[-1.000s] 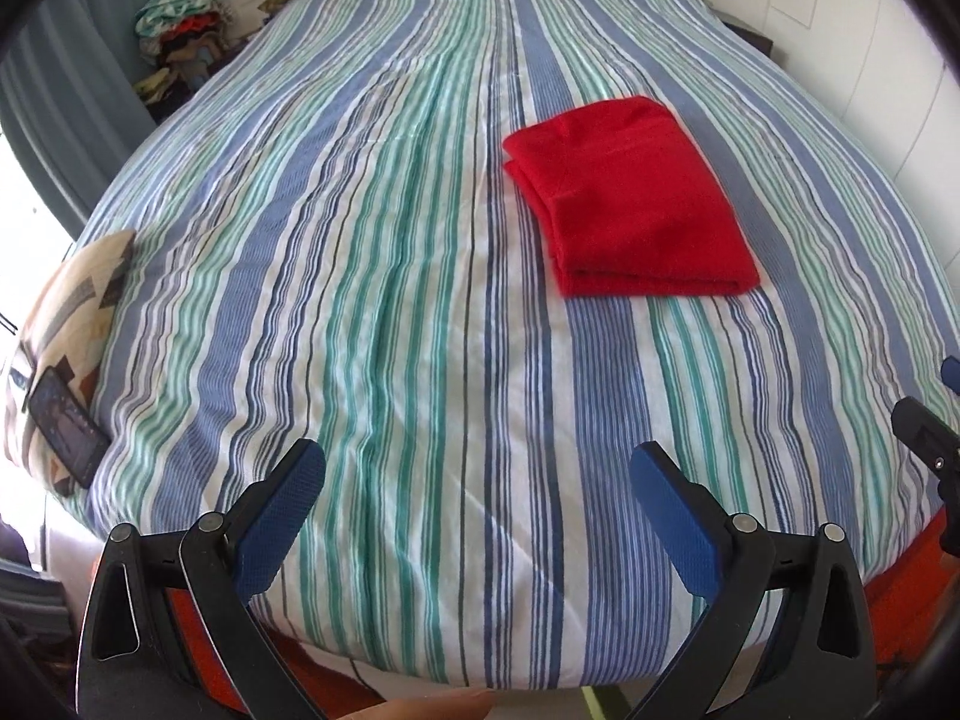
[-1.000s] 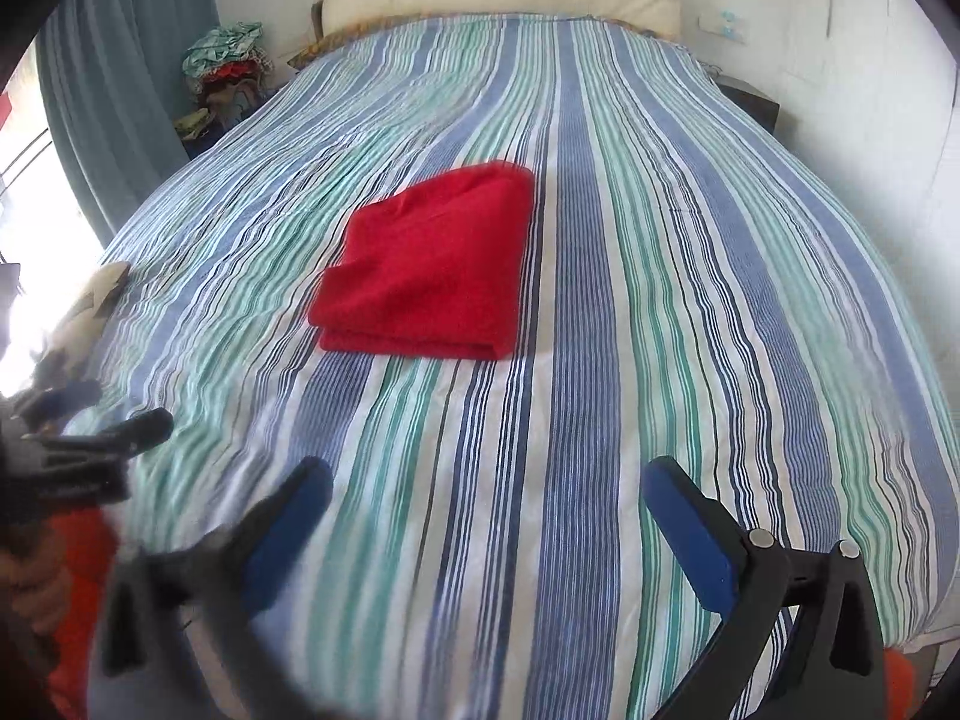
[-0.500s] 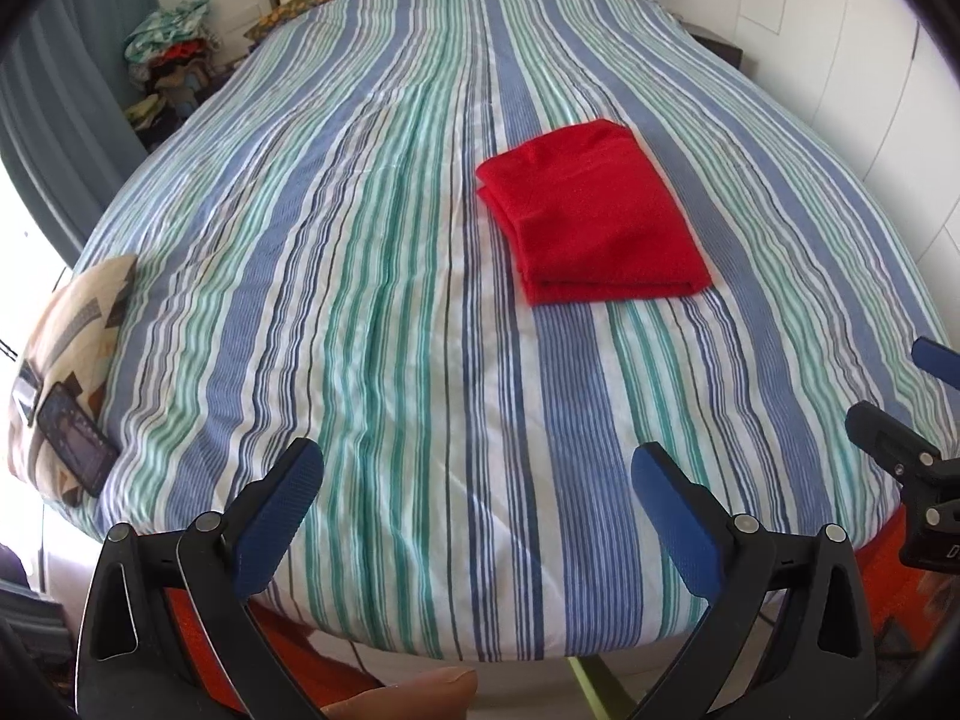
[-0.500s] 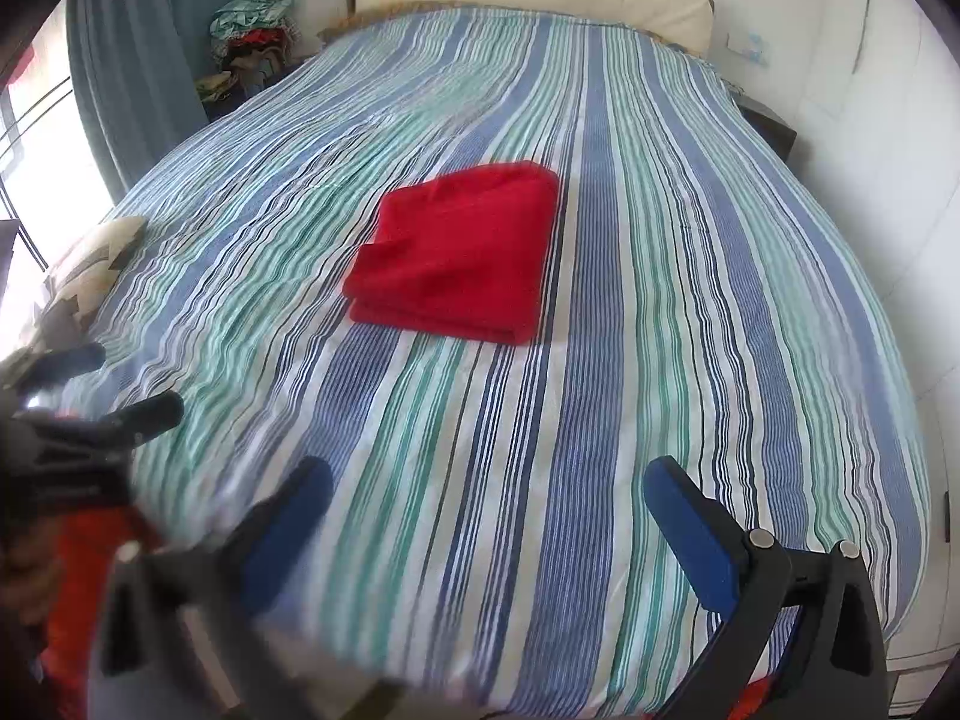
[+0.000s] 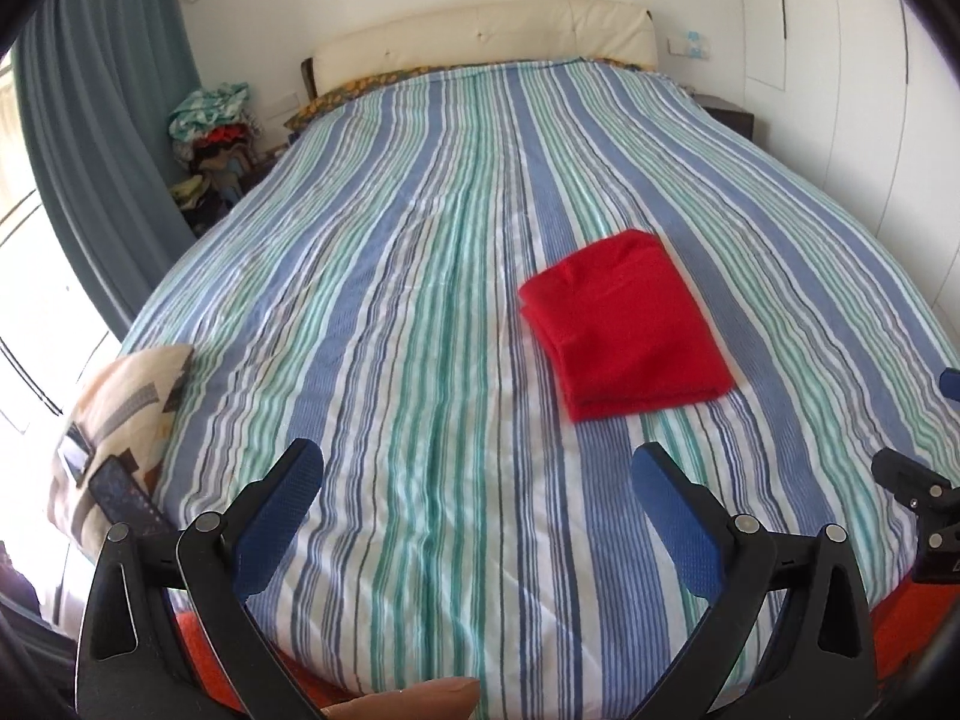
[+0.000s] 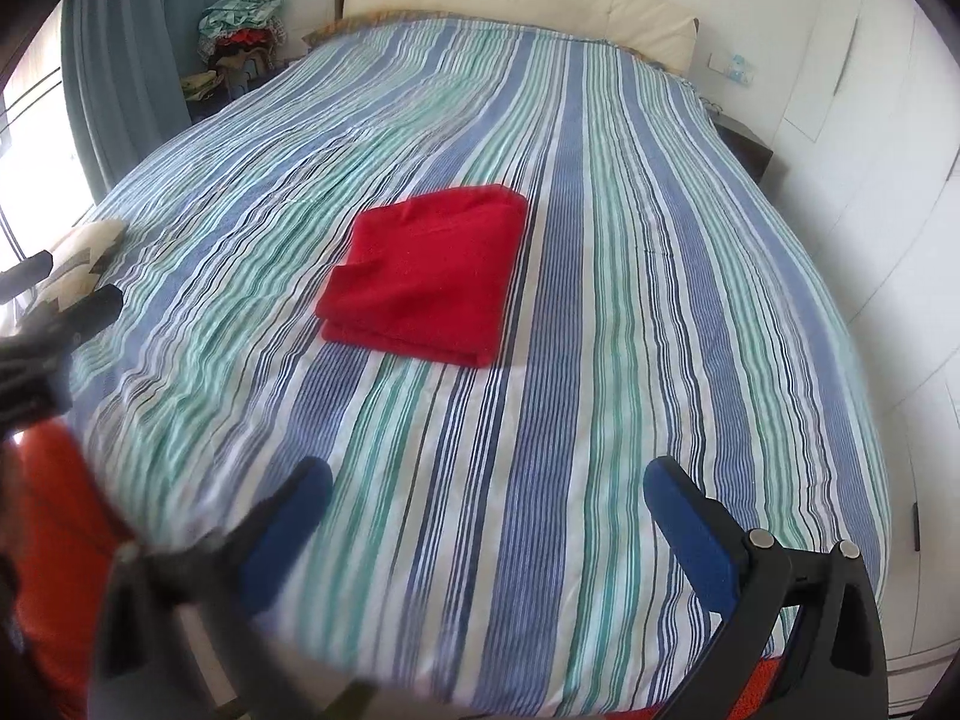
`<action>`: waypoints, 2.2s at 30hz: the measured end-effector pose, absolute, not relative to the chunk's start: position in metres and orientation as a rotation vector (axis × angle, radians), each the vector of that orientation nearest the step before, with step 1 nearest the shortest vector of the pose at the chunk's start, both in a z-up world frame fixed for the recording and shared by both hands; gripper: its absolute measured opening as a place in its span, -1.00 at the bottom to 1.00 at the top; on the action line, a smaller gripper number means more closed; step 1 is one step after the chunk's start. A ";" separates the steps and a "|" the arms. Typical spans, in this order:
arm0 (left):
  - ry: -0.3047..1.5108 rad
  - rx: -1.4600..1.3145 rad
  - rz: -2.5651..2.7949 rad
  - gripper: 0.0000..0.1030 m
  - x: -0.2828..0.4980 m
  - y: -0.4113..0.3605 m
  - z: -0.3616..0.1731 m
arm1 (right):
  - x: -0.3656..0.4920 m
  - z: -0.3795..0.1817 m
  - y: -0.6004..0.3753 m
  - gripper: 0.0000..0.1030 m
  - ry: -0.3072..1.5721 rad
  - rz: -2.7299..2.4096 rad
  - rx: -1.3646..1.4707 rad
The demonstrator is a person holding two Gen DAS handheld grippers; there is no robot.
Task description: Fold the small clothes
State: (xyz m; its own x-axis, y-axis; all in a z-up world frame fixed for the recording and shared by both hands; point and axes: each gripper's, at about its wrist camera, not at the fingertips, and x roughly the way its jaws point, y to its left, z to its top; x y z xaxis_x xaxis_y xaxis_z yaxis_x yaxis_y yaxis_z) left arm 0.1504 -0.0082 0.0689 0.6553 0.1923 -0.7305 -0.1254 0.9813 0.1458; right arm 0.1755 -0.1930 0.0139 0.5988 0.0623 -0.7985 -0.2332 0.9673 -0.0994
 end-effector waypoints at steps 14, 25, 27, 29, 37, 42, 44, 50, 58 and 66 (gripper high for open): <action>0.950 0.078 0.136 0.99 0.141 -0.025 0.052 | 0.171 0.024 -0.172 0.99 0.921 0.236 -0.189; 0.959 0.070 0.173 0.98 0.144 -0.027 0.053 | 0.170 0.030 -0.178 0.99 0.910 0.187 -0.214; 0.953 0.070 0.167 0.98 0.143 -0.029 0.055 | 0.170 0.031 -0.178 0.99 0.903 0.180 -0.215; 0.946 0.078 0.161 0.98 0.143 -0.031 0.057 | 0.169 0.031 -0.176 0.99 0.898 0.178 -0.219; 0.945 0.083 0.160 0.98 0.144 -0.034 0.056 | 0.167 0.031 -0.170 0.99 0.909 0.176 -0.239; 0.941 0.085 0.157 0.98 0.144 -0.035 0.057 | 0.166 0.034 -0.171 0.99 0.905 0.161 -0.242; 0.938 0.088 0.158 0.98 0.144 -0.035 0.057 | 0.166 0.035 -0.171 0.99 0.901 0.156 -0.244; 0.942 0.085 0.161 0.98 0.145 -0.036 0.055 | 0.166 0.034 -0.172 0.99 0.903 0.157 -0.242; 0.943 0.083 0.146 0.98 0.144 -0.037 0.054 | 0.167 0.032 -0.175 0.99 0.907 0.153 -0.238; 0.937 0.057 0.124 0.98 0.142 -0.037 0.054 | 0.168 0.029 -0.175 0.99 0.912 0.156 -0.226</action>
